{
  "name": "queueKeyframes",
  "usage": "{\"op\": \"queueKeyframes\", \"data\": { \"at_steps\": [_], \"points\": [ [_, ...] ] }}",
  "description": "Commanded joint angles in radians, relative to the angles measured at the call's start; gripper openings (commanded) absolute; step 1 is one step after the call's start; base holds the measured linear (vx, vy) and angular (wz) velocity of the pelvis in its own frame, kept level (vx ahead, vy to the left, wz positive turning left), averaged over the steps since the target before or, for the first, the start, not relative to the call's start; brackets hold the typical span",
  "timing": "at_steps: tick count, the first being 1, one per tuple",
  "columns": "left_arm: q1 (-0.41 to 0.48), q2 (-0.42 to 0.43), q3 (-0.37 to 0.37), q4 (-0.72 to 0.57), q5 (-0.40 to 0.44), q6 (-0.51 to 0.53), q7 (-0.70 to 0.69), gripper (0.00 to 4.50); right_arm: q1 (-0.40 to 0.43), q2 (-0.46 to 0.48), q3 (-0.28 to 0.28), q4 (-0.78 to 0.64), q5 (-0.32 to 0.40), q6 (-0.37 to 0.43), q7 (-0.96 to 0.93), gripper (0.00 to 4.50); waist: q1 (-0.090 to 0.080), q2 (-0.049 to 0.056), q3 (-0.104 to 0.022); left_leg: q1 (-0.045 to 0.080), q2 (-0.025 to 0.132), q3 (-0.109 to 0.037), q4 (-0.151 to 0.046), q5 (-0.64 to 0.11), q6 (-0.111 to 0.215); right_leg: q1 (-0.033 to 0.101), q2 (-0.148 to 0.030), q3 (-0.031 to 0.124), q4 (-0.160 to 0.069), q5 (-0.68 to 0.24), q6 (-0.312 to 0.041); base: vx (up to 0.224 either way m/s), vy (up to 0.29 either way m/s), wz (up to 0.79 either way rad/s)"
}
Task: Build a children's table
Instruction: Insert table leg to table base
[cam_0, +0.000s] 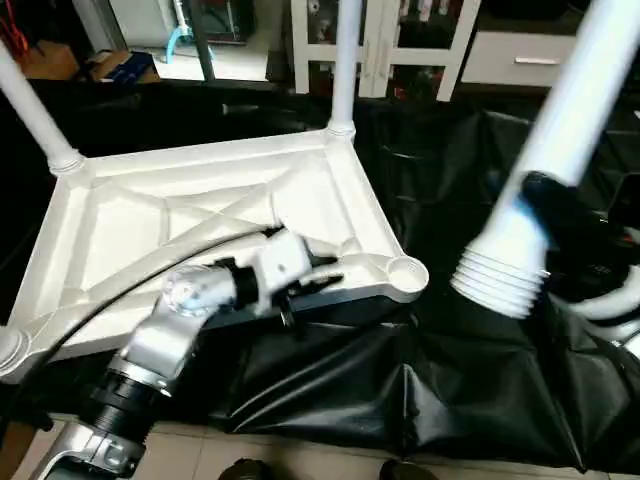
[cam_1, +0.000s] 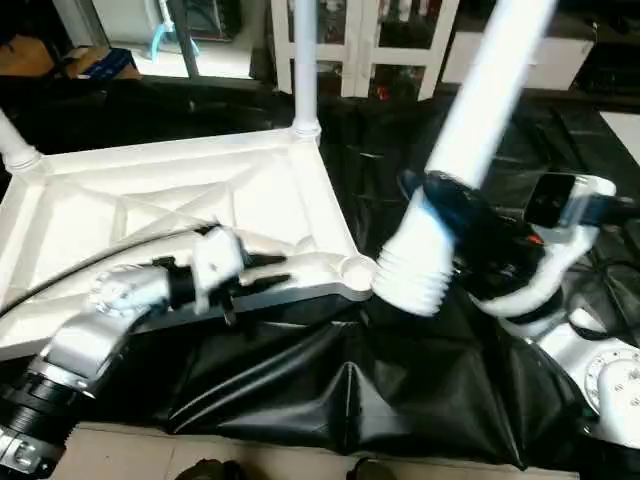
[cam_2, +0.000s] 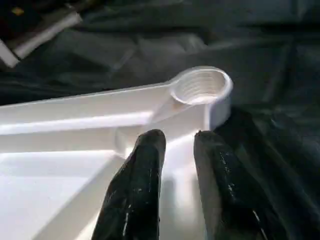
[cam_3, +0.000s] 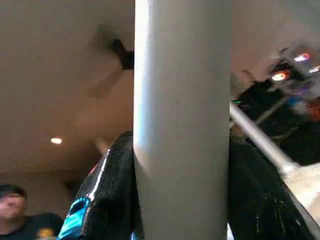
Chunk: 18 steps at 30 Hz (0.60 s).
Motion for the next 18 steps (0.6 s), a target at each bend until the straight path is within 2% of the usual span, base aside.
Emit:
{"op": "queueKeyframes", "data": {
  "at_steps": [1,3,6,9,14,15,16,17,18],
  "points": [
    [0.002,-0.003,0.065,-0.017,-0.083,0.039,-0.014,1.48,-0.007,-0.008,-0.046,-0.022,0.142,0.033,-0.028,1.84,0.005,-0.02,-0.075,0.028,0.006,0.001,-0.061,-0.202,0.072,0.042,0.001,0.002,-0.057,-0.241,-0.177,0.0,0.0,0.0],
    [-0.009,-0.008,0.106,-0.018,-0.135,0.083,-0.017,1.5,-0.01,-0.011,-0.055,-0.022,0.192,0.041,-0.048,1.84,0.009,-0.021,-0.074,0.027,0.005,0.001,-0.061,-0.204,0.07,0.039,0.003,0.001,-0.057,-0.248,-0.176,0.0,0.0,0.0],
    [-0.023,-0.019,0.137,-0.018,-0.171,0.114,-0.01,1.5,-0.01,-0.014,-0.057,-0.023,0.207,0.058,-0.037,1.84,0.011,-0.023,-0.074,0.026,0.004,0.001,-0.062,-0.217,0.06,0.038,0.003,0.0,-0.06,-0.272,-0.161,0.0,0.0,0.0],
    [-0.044,-0.047,0.177,-0.018,-0.22,0.151,0.019,1.5,-0.006,-0.002,-0.064,-0.033,0.21,0.089,-0.001,1.84,0.015,-0.026,-0.075,0.025,0.004,0.001,-0.061,-0.214,0.053,0.039,0.003,0.0,-0.06,-0.27,-0.157,0.0,0.0,0.0],
    [-0.094,-0.107,0.247,-0.039,-0.337,0.244,0.077,1.5,-0.006,0.019,-0.079,-0.034,0.21,0.13,-0.001,1.84,0.018,-0.028,-0.079,0.019,0.001,0.0,-0.056,-0.169,0.064,0.044,0.002,-0.002,-0.052,-0.218,-0.172,0.0,0.0,0.0],
    [-0.094,-0.107,0.247,-0.039,-0.337,0.244,0.077,1.5,-0.006,0.019,-0.079,-0.034,0.21,0.13,-0.001,1.84,0.017,-0.03,-0.078,0.019,0.001,0.001,-0.056,-0.167,0.065,0.045,0.002,-0.002,-0.053,-0.219,-0.175,0.0,0.0,0.0],
    [-0.121,-0.126,0.267,-0.045,-0.357,0.279,0.105,1.5,-0.002,0.01,-0.075,-0.037,0.21,0.127,-0.013,1.84,0.019,-0.024,-0.082,0.02,0.001,0.0,-0.055,-0.161,0.064,0.047,0.002,-0.002,-0.05,-0.215,-0.178,0.0,0.0,0.0],
    [-0.131,-0.131,0.272,-0.044,-0.357,0.288,0.117,1.5,0.0,0.006,-0.072,-0.038,0.21,0.124,-0.02,1.84,0.018,-0.026,-0.08,0.02,0.001,0.001,-0.054,-0.162,0.064,0.046,0.002,-0.003,-0.053,-0.219,-0.176,0.0,0.0,0.0],
    [-0.162,-0.142,0.278,-0.042,-0.353,0.315,0.15,1.5,0.004,-0.021,-0.038,-0.059,0.114,0.109,-0.032,1.84,0.019,-0.027,-0.082,0.019,0.002,0.0,-0.053,-0.159,0.059,0.048,0.003,-0.003,-0.052,-0.216,-0.173,0.0,0.0,0.0]
  ]
}}
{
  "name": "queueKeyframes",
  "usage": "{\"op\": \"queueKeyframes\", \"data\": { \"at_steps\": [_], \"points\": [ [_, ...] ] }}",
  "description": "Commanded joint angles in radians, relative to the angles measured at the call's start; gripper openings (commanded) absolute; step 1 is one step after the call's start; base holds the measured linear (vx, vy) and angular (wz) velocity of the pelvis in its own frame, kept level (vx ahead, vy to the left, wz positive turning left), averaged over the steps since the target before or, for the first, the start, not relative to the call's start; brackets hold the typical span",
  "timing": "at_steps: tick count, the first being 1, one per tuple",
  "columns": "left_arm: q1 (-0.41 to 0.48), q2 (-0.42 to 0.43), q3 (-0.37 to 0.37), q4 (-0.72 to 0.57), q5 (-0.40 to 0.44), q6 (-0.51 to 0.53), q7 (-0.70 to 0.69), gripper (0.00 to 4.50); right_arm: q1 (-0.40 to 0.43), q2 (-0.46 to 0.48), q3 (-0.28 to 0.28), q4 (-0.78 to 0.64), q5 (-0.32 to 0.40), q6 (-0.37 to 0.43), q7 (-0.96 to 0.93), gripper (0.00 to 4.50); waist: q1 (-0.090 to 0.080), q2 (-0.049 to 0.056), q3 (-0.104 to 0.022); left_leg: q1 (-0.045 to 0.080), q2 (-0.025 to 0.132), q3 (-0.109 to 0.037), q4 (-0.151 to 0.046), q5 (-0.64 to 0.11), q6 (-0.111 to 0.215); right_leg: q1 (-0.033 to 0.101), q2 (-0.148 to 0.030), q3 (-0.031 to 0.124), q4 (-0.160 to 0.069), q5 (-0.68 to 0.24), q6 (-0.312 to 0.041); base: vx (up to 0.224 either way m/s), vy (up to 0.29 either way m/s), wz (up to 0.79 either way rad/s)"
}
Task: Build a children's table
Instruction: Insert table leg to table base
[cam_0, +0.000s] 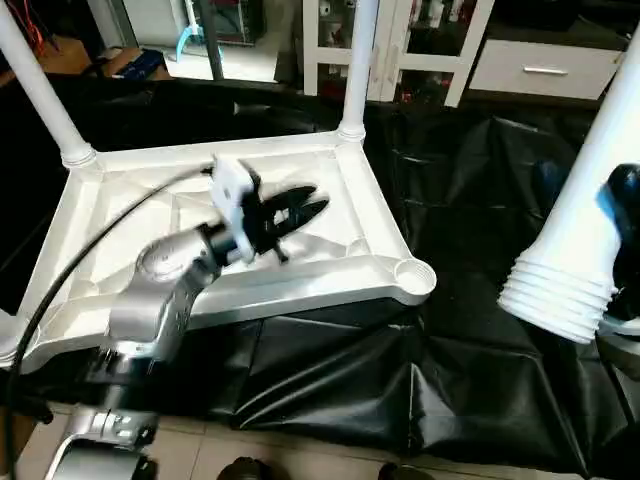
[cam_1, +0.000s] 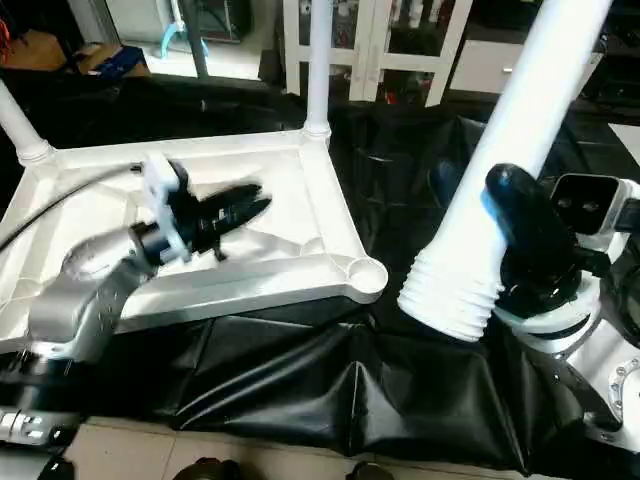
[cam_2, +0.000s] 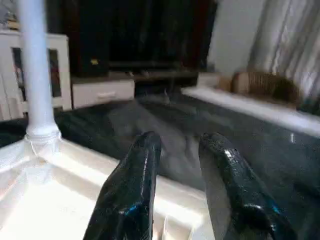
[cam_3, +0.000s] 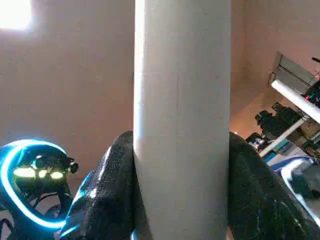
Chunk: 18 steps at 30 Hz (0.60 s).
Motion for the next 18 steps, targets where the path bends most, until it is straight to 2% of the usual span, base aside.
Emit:
{"op": "queueKeyframes", "data": {
  "at_steps": [1,3,4,5,6,7,8,10,11,12,13,17,18],
  "points": [
    [-0.052,-0.013,0.02,-0.021,-0.006,0.053,0.056,1.5,0.002,-0.047,0.037,-0.066,-0.133,-0.015,-0.022,1.84,0.006,-0.019,-0.079,0.022,0.002,0.0,-0.058,-0.151,0.051,0.048,0.004,-0.002,-0.051,-0.21,-0.166,0.0,0.0,0.0],
    [-0.116,-0.024,-0.002,-0.012,0.042,0.117,0.126,1.5,-0.014,-0.077,0.146,-0.085,-0.432,-0.087,-0.049,1.84,0.007,-0.017,-0.081,0.021,0.0,-0.001,-0.057,-0.137,0.02,0.05,0.004,-0.001,-0.051,-0.215,-0.144,0.0,0.0,0.0],
    [-0.148,-0.026,-0.025,-0.008,0.082,0.143,0.155,1.5,-0.028,-0.084,0.198,-0.084,-0.541,-0.119,-0.056,1.84,0.006,-0.017,-0.081,0.021,0.0,-0.002,-0.057,-0.139,0.012,0.048,0.004,-0.002,-0.053,-0.225,-0.135,0.0,0.0,0.0],
    [-0.153,-0.027,-0.028,-0.008,0.088,0.147,0.158,1.5,-0.03,-0.084,0.204,-0.084,-0.555,-0.123,-0.057,1.84,0.003,-0.018,-0.081,0.02,-0.001,-0.002,-0.057,-0.143,0.003,0.048,0.004,-0.002,-0.053,-0.232,-0.126,0.0,0.0,0.0],
    [-0.2,-0.037,-0.068,-0.003,0.136,0.177,0.188,1.5,-0.065,-0.074,0.27,-0.057,-0.697,-0.18,-0.099,1.84,0.004,-0.019,-0.084,0.021,-0.002,-0.002,-0.055,-0.158,0.002,0.05,0.001,-0.001,-0.055,-0.24,-0.126,0.0,0.0,0.0],
    [-0.223,-0.049,-0.079,-0.006,0.139,0.198,0.204,1.5,-0.083,-0.072,0.304,-0.042,-0.767,-0.213,-0.115,1.84,0.001,-0.022,-0.083,0.019,-0.003,-0.002,-0.055,-0.163,-0.001,0.048,0.003,-0.001,-0.056,-0.249,-0.121,0.0,0.0,0.0],
    [-0.238,-0.06,-0.087,-0.01,0.136,0.215,0.214,1.5,-0.096,-0.083,0.342,-0.033,-0.845,-0.254,-0.116,1.84,0.0,-0.021,-0.085,0.019,-0.004,-0.003,-0.054,-0.167,-0.01,0.05,0.001,-0.002,-0.055,-0.266,-0.119,0.0,0.0,0.0],
    [-0.268,-0.083,-0.104,-0.032,0.113,0.259,0.221,1.5,-0.123,-0.105,0.42,-0.012,-0.987,-0.33,-0.116,1.84,0.003,-0.02,-0.085,0.02,-0.001,-0.003,-0.053,-0.163,-0.013,0.049,0.0,0.0,-0.052,-0.238,-0.133,0.0,0.0,0.0],
    [-0.269,-0.084,-0.105,-0.033,0.112,0.261,0.22,1.5,-0.124,-0.105,0.423,-0.011,-0.992,-0.332,-0.116,1.84,0.005,-0.008,-0.091,0.022,-0.002,-0.004,-0.051,-0.157,-0.014,0.051,0.001,-0.001,-0.047,-0.216,-0.142,0.0,0.0,0.0],
    [-0.279,-0.095,-0.123,-0.056,0.098,0.285,0.21,1.5,-0.135,-0.096,0.436,0.002,-1.019,-0.355,-0.13,1.84,0.003,-0.015,-0.092,0.02,-0.003,-0.003,-0.048,-0.136,0.007,0.056,0.004,-0.001,-0.043,-0.141,-0.166,0.0,0.0,0.0],
    [-0.291,-0.105,-0.148,-0.086,0.085,0.324,0.201,1.5,-0.146,-0.073,0.445,0.013,-1.064,-0.382,-0.133,1.84,0.004,-0.008,-0.094,0.02,-0.004,-0.003,-0.046,-0.124,0.026,0.056,0.005,-0.001,-0.04,-0.106,-0.184,0.0,0.0,0.0],
    [-0.297,-0.117,-0.168,-0.119,0.076,0.356,0.191,1.5,-0.152,-0.048,0.455,0.014,-1.118,-0.402,-0.123,1.84,0.003,-0.013,-0.094,0.018,-0.004,-0.002,-0.043,-0.111,0.061,0.062,0.006,-0.002,-0.037,-0.061,-0.212,0.0,0.0,0.0],
    [-0.305,-0.133,-0.161,-0.152,0.053,0.385,0.192,1.5,-0.153,-0.037,0.463,0.025,-1.154,-0.422,-0.12,1.84,0.003,-0.008,-0.095,0.019,-0.002,-0.003,-0.043,-0.115,0.067,0.062,0.006,-0.003,-0.035,-0.061,-0.224,0.0,0.0,0.0]
  ]
}}
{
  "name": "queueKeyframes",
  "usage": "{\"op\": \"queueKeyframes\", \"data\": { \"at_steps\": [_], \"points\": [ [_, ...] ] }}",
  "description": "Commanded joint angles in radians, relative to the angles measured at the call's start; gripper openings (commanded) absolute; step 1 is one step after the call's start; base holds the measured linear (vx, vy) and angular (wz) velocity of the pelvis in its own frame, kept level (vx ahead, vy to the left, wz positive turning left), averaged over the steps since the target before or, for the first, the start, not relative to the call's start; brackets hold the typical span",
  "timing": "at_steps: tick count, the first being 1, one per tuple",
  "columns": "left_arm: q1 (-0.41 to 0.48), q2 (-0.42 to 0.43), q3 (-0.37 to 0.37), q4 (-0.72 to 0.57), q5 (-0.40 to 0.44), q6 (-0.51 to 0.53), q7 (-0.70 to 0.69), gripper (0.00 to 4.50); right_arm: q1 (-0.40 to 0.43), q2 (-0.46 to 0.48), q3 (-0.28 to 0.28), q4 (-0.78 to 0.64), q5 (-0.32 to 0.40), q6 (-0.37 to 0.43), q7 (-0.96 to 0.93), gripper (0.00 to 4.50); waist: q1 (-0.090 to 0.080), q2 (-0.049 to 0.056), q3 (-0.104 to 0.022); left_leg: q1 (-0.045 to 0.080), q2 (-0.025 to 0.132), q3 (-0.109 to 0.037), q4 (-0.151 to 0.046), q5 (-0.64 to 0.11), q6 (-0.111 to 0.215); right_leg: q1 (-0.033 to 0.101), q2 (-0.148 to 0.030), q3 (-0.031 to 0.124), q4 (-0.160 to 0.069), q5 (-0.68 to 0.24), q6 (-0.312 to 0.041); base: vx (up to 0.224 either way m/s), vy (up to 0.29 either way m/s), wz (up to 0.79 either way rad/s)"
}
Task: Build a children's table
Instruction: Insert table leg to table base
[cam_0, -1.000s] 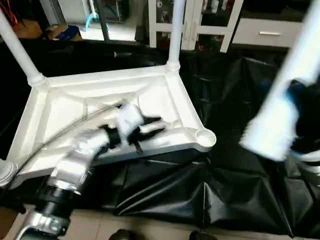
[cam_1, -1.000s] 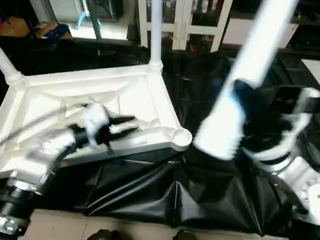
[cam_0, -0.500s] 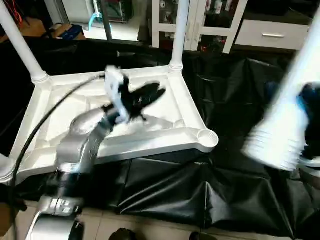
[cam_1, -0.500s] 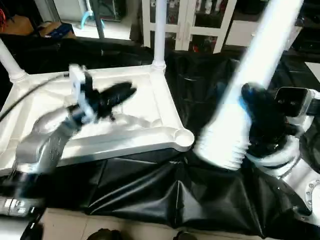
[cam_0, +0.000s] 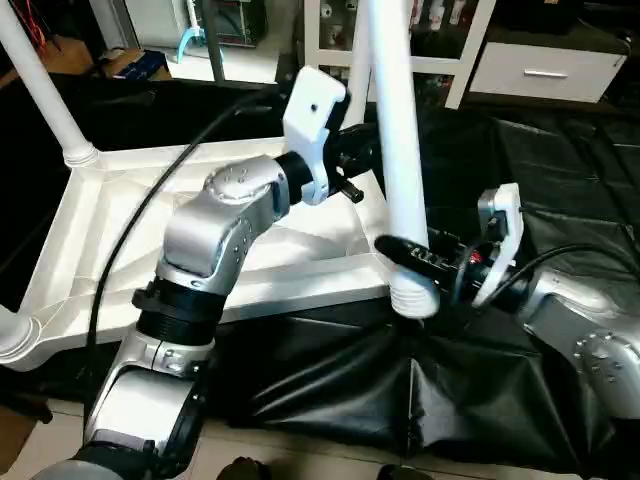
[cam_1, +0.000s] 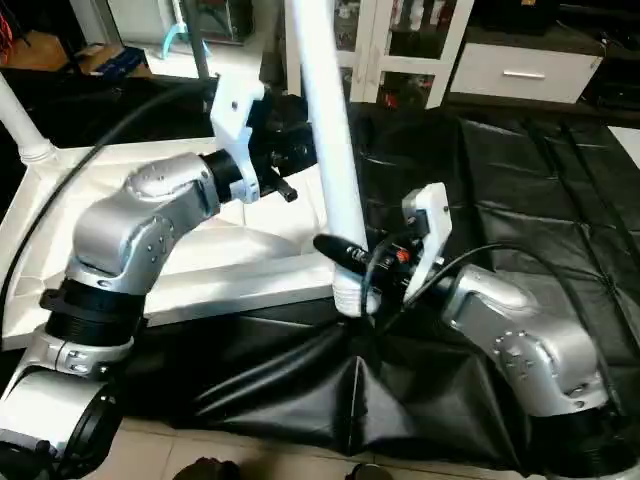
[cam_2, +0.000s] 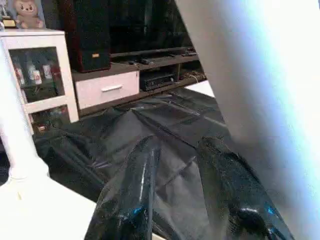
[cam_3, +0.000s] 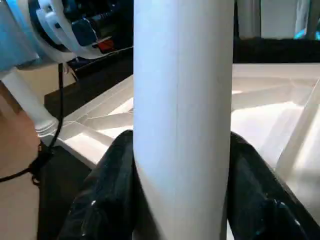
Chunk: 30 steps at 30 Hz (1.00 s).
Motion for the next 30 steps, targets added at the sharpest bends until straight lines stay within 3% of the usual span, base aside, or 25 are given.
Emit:
{"op": "queueKeyframes", "data": {
  "at_steps": [1,5,6,9,15,22,25,27,28,29,30],
  "points": [
    [-0.035,-0.032,-0.035,-0.088,-0.06,0.042,-0.025,1.5,-0.018,0.011,0.025,0.017,-0.059,-0.028,-0.002,1.84,0.004,-0.006,-0.09,0.025,-0.001,0.0,-0.05,-0.119,0.067,0.063,0.005,-0.002,-0.042,-0.067,-0.232,0.0,0.0,0.0],
    [-0.053,-0.037,-0.013,-0.148,-0.099,0.091,-0.027,1.5,-0.012,0.019,0.026,0.046,-0.108,-0.062,0.005,1.84,0.002,-0.007,-0.085,0.027,0.0,0.001,-0.052,-0.171,0.056,0.061,0.004,-0.001,-0.047,-0.13,-0.232,0.0,0.0,0.0],
    [-0.054,-0.038,-0.01,-0.152,-0.104,0.093,-0.029,1.5,-0.011,0.02,0.025,0.048,-0.111,-0.064,0.007,1.84,0.0,-0.01,-0.082,0.027,-0.001,0.001,-0.054,-0.213,0.044,0.059,0.005,-0.001,-0.054,-0.196,-0.214,0.0,0.0,0.0],
    [-0.063,-0.051,0.013,-0.192,-0.147,0.104,-0.046,1.5,-0.011,0.03,0.017,0.059,-0.13,-0.065,0.018,1.84,-0.003,-0.01,-0.081,0.027,-0.001,-0.002,-0.056,-0.244,0.026,0.057,0.006,-0.001,-0.058,-0.245,-0.189,0.0,0.0,0.0],
    [-0.058,-0.066,0.034,-0.225,-0.199,0.142,-0.055,1.5,-0.014,0.039,0.016,0.079,-0.152,-0.078,0.029,1.84,-0.005,-0.011,-0.082,0.026,-0.003,-0.003,-0.056,-0.253,0.02,0.054,0.007,-0.002,-0.061,-0.272,-0.167,0.0,0.0,0.0],
    [-0.041,-0.071,0.044,-0.255,-0.25,0.178,-0.076,1.5,-0.012,0.047,0.013,0.094,-0.179,-0.087,0.041,1.84,-0.004,-0.011,-0.085,0.025,-0.003,-0.001,-0.052,-0.212,0.035,0.056,0.007,-0.002,-0.056,-0.212,-0.189,0.0,0.0,0.0],
    [-0.034,-0.074,0.049,-0.237,-0.22,0.135,-0.06,1.5,-0.011,0.055,0.004,0.096,-0.185,-0.093,0.041,1.84,-0.005,-0.013,-0.087,0.021,-0.004,-0.001,-0.049,-0.184,0.052,0.06,0.009,-0.002,-0.05,-0.167,-0.201,0.0,0.0,0.0],
    [-0.032,-0.041,0.06,-0.16,-0.114,0.002,-0.022,1.5,-0.013,0.078,-0.05,0.099,-0.144,-0.094,0.023,1.84,-0.007,-0.009,-0.088,0.022,-0.005,-0.001,-0.048,-0.182,0.061,0.06,0.01,-0.002,-0.053,-0.164,-0.195,0.0,0.0,0.0],
    [-0.015,0.017,0.062,-0.09,-0.036,-0.097,-0.022,1.5,-0.011,0.08,-0.106,0.104,-0.087,-0.078,0.021,1.84,-0.009,-0.01,-0.09,0.021,-0.007,-0.004,-0.049,-0.191,0.069,0.063,0.011,-0.004,-0.057,-0.181,-0.174,0.0,0.0,0.0],
    [-0.015,0.017,0.063,-0.09,-0.036,-0.097,-0.022,1.5,-0.011,0.08,-0.106,0.104,-0.087,-0.078,0.021,1.84,-0.009,-0.01,-0.09,0.021,-0.007,-0.004,-0.049,-0.191,0.069,0.063,0.011,-0.004,-0.057,-0.181,-0.174,0.0,0.0,0.0],
    [0.011,0.072,0.065,-0.048,-0.006,-0.133,-0.043,1.68,-0.005,0.071,-0.149,0.11,-0.045,-0.067,0.037,1.84,-0.014,-0.007,-0.09,0.021,-0.008,-0.005,-0.05,-0.189,0.066,0.063,0.011,-0.003,-0.054,-0.185,-0.159,0.0,0.0,0.0]
  ]
}}
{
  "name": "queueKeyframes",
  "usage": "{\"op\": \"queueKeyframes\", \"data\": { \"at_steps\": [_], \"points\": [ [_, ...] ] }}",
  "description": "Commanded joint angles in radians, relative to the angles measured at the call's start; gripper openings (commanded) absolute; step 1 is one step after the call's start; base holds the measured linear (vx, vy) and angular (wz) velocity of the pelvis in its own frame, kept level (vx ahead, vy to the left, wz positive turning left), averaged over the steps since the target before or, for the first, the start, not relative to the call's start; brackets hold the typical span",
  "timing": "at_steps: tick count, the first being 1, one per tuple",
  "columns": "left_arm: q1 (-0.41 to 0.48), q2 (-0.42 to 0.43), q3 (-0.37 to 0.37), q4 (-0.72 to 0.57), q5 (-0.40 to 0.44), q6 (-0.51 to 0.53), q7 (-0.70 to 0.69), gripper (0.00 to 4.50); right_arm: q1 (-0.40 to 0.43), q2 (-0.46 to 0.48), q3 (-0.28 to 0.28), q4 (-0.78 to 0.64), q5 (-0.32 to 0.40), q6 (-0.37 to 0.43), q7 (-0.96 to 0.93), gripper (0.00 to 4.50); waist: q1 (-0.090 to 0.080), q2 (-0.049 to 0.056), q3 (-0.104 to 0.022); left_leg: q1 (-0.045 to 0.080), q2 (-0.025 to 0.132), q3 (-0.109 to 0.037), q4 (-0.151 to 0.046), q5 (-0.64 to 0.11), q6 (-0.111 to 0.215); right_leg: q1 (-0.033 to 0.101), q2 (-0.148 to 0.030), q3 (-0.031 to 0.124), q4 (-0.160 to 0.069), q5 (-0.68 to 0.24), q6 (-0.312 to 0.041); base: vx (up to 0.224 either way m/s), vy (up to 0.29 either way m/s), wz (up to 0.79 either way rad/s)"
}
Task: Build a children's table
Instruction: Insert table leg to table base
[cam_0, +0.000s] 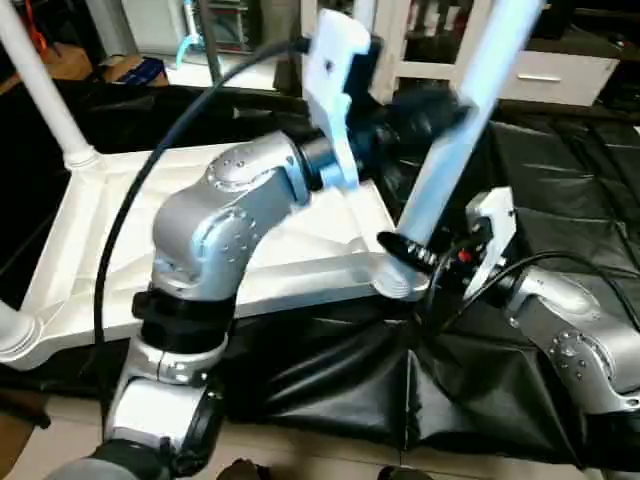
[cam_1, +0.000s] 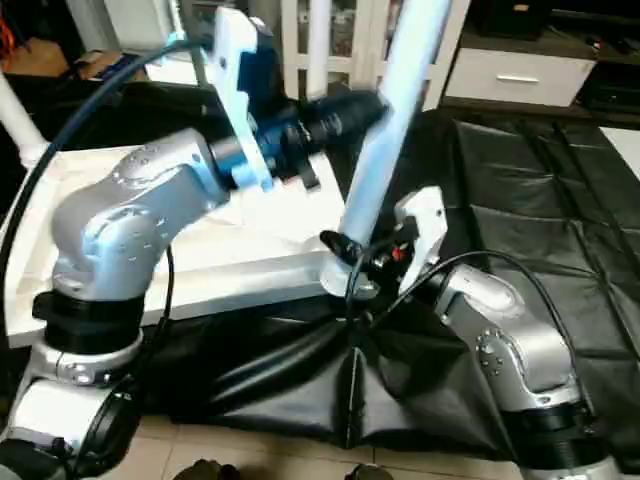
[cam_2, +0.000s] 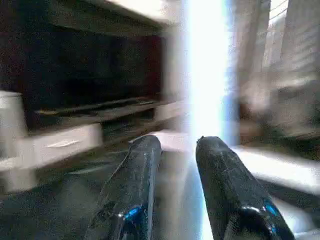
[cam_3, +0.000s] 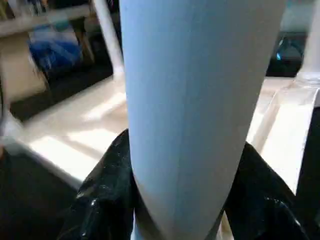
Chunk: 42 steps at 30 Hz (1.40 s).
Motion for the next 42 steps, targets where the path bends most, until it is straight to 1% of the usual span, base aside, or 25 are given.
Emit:
{"op": "queueKeyframes", "data": {
  "at_steps": [1,4,5,6,7,8,9,10,11,12,13,14,15,16,19,20,21,22,25,26,29,31,32,36,42],
  "points": [
    [0.037,0.054,0.009,0.047,0.058,-0.054,-0.025,1.68,0.008,-0.024,-0.087,0.004,0.068,0.021,0.021,1.84,0.002,-0.013,-0.086,0.023,-0.007,-0.003,-0.06,-0.19,0.065,0.061,0.01,-0.004,-0.063,-0.192,-0.159,0.0,0.0,0.0],
    [0.093,0.13,0.001,0.067,0.076,-0.073,-0.084,1.89,0.026,-0.056,-0.155,0.013,0.145,0.06,0.078,1.84,0.001,-0.005,-0.089,0.027,-0.003,-0.003,-0.06,-0.181,0.061,0.058,0.01,-0.004,-0.057,-0.164,-0.188,0.0,0.0,0.0],
    [0.119,0.156,0.001,0.072,0.08,-0.084,-0.109,1.89,0.034,-0.073,-0.188,0.02,0.18,0.08,0.103,1.84,0.001,-0.007,-0.089,0.028,-0.004,-0.003,-0.059,-0.178,0.064,0.057,0.011,-0.005,-0.056,-0.155,-0.192,0.0,0.0,0.0],
    [0.158,0.196,-0.02,0.078,0.1,-0.118,-0.153,2.17,0.043,-0.101,-0.229,0.038,0.218,0.103,0.137,1.84,0.001,-0.008,-0.086,0.027,-0.001,-0.001,-0.062,-0.184,0.076,0.058,0.009,-0.004,-0.056,-0.15,-0.21,0.0,0.0,0.0],
    [0.188,0.223,-0.054,0.079,0.121,-0.148,-0.195,2.17,0.045,-0.112,-0.247,0.048,0.227,0.113,0.153,1.84,0.002,-0.007,-0.087,0.029,0.0,-0.002,-0.062,-0.19,0.077,0.057,0.007,-0.005,-0.058,-0.157,-0.215,0.0,0.0,0.0],
    [0.193,0.228,-0.063,0.078,0.125,-0.153,-0.204,2.24,0.045,-0.113,-0.25,0.05,0.227,0.114,0.155,1.84,0.002,-0.005,-0.085,0.03,0.001,-0.001,-0.063,-0.197,0.075,0.055,0.006,-0.005,-0.058,-0.169,-0.214,0.0,0.0,0.0],
    [0.218,0.25,-0.1,0.074,0.142,-0.177,-0.243,2.28,0.044,-0.12,-0.26,0.058,0.229,0.118,0.165,1.84,0.002,-0.009,-0.083,0.031,0.002,0.0,-0.064,-0.217,0.069,0.053,0.006,-0.004,-0.06,-0.202,-0.206,0.0,0.0,0.0],
    [0.235,0.265,-0.132,0.077,0.157,-0.205,-0.275,2.33,0.043,-0.124,-0.267,0.064,0.23,0.123,0.169,1.84,0.002,-0.01,-0.081,0.032,0.002,0.001,-0.065,-0.223,0.064,0.051,0.005,-0.003,-0.061,-0.214,-0.204,0.0,0.0,0.0],
    [0.241,0.267,-0.14,0.074,0.157,-0.205,-0.282,2.53,0.043,-0.126,-0.268,0.065,0.229,0.124,0.17,1.84,0.004,-0.008,-0.08,0.033,0.003,0.001,-0.067,-0.234,0.053,0.049,0.004,-0.003,-0.063,-0.241,-0.196,0.0,0.0,0.0],
    [0.297,0.282,-0.217,0.043,0.16,-0.205,-0.347,2.53,0.037,-0.141,-0.273,0.079,0.219,0.136,0.178,1.84,0.005,-0.01,-0.078,0.035,0.004,0.0,-0.069,-0.245,0.044,0.046,0.003,-0.002,-0.066,-0.261,-0.191,0.0,0.0,0.0],
    [0.297,0.282,-0.217,0.043,0.16,-0.205,-0.347,2.62,0.037,-0.141,-0.273,0.079,0.219,0.136,0.178,1.84,0.005,-0.011,-0.077,0.032,0.004,0.0,-0.071,-0.253,0.04,0.048,0.001,-0.002,-0.066,-0.273,-0.188,0.0,0.0,0.0],
    [0.326,0.281,-0.264,0.026,0.167,-0.197,-0.371,2.69,0.029,-0.151,-0.271,0.092,0.2,0.134,0.178,1.84,0.004,-0.016,-0.073,0.03,0.003,0.001,-0.073,-0.271,0.031,0.046,0.0,-0.001,-0.068,-0.307,-0.178,0.0,0.0,0.0],
    [0.341,0.275,-0.297,0.028,0.189,-0.208,-0.377,2.75,0.022,-0.16,-0.263,0.101,0.178,0.125,0.179,1.84,0.003,-0.016,-0.073,0.031,0.004,0.0,-0.073,-0.279,0.024,0.045,-0.001,0.0,-0.071,-0.327,-0.169,0.0,0.0,0.0],
    [0.344,0.272,-0.306,0.033,0.199,-0.212,-0.375,2.86,0.02,-0.163,-0.259,0.103,0.169,0.121,0.179,1.84,0.002,-0.015,-0.074,0.031,0.004,0.001,-0.073,-0.28,0.022,0.044,0.0,0.001,-0.072,-0.33,-0.165,0.0,0.0,0.0],
    [0.349,0.256,-0.354,0.101,0.267,-0.274,-0.375,3.08,0.012,-0.168,-0.23,0.097,0.115,0.103,0.19,1.84,-0.004,-0.02,-0.069,0.029,0.0,0.0,-0.074,-0.308,0.012,0.041,0.002,0.001,-0.078,-0.38,-0.137,0.0,0.0,0.0],
    [0.349,0.256,-0.356,0.104,0.27,-0.277,-0.376,3.08,0.012,-0.168,-0.229,0.096,0.113,0.103,0.19,1.84,-0.005,-0.019,-0.068,0.03,0.0,-0.001,-0.075,-0.317,0.01,0.04,0.002,0.001,-0.081,-0.396,-0.132,0.0,0.0,0.0],
    [0.343,0.258,-0.379,0.145,0.311,-0.307,-0.372,3.08,0.016,-0.171,-0.208,0.081,0.093,0.099,0.203,1.84,-0.01,-0.021,-0.067,0.028,-0.001,-0.002,-0.075,-0.332,0.009,0.039,0.002,0.0,-0.084,-0.422,-0.121,0.0,0.0,0.0],
    [0.343,0.258,-0.379,0.145,0.311,-0.307,-0.372,3.08,0.016,-0.171,-0.208,0.081,0.093,0.099,0.203,1.84,-0.01,-0.02,-0.067,0.029,-0.001,-0.003,-0.075,-0.337,0.008,0.039,0.002,-0.001,-0.085,-0.433,-0.115,0.0,0.0,0.0],
    [0.316,0.245,-0.384,0.226,0.36,-0.354,-0.313,3.08,0.018,-0.167,-0.184,0.064,0.072,0.093,0.212,1.84,-0.017,-0.021,-0.068,0.023,-0.001,-0.005,-0.077,-0.333,0.007,0.04,0.001,-0.001,-0.084,-0.438,-0.103,0.0,0.0,0.0],
    [0.314,0.245,-0.385,0.23,0.363,-0.356,-0.309,3.08,0.018,-0.166,-0.184,0.064,0.071,0.093,0.212,1.84,-0.016,-0.019,-0.069,0.027,-0.001,-0.005,-0.076,-0.338,0.007,0.037,0.003,-0.001,-0.085,-0.435,-0.103,0.0,0.0,0.0],
    [0.291,0.228,-0.379,0.275,0.372,-0.364,-0.297,3.08,0.016,-0.157,-0.178,0.062,0.059,0.094,0.22,1.84,-0.015,-0.02,-0.068,0.031,0.0,-0.002,-0.075,-0.342,0.015,0.033,0.003,0.0,-0.086,-0.419,-0.123,0.0,0.0,0.0],
    [0.278,0.213,-0.368,0.307,0.378,-0.377,-0.29,3.08,0.016,-0.153,-0.175,0.061,0.05,0.093,0.226,1.84,-0.015,-0.021,-0.069,0.028,0.0,-0.003,-0.075,-0.333,0.018,0.036,0.003,-0.001,-0.084,-0.401,-0.132,0.0,0.0,0.0],
    [0.269,0.2,-0.359,0.323,0.375,-0.379,-0.286,3.08,0.015,-0.15,-0.175,0.061,0.047,0.094,0.229,1.84,-0.013,-0.017,-0.069,0.028,0.0,-0.003,-0.075,-0.324,0.019,0.036,0.003,0.0,-0.081,-0.38,-0.139,0.0,0.0,0.0],
    [0.254,0.185,-0.349,0.358,0.377,-0.396,-0.283,3.08,0.014,-0.147,-0.175,0.057,0.042,0.094,0.231,1.84,-0.011,-0.017,-0.072,0.027,0.001,-0.002,-0.074,-0.301,0.031,0.041,0.002,0.0,-0.077,-0.317,-0.166,0.0,0.0,0.0],
    [0.258,0.2,-0.398,0.402,0.426,-0.402,-0.307,3.08,0.014,-0.142,-0.178,0.056,0.029,0.087,0.231,1.84,-0.01,-0.016,-0.075,0.027,0.003,-0.001,-0.071,-0.262,0.052,0.046,0.001,0.0,-0.07,-0.256,-0.19,0.0,0.0,0.0]
  ]
}}
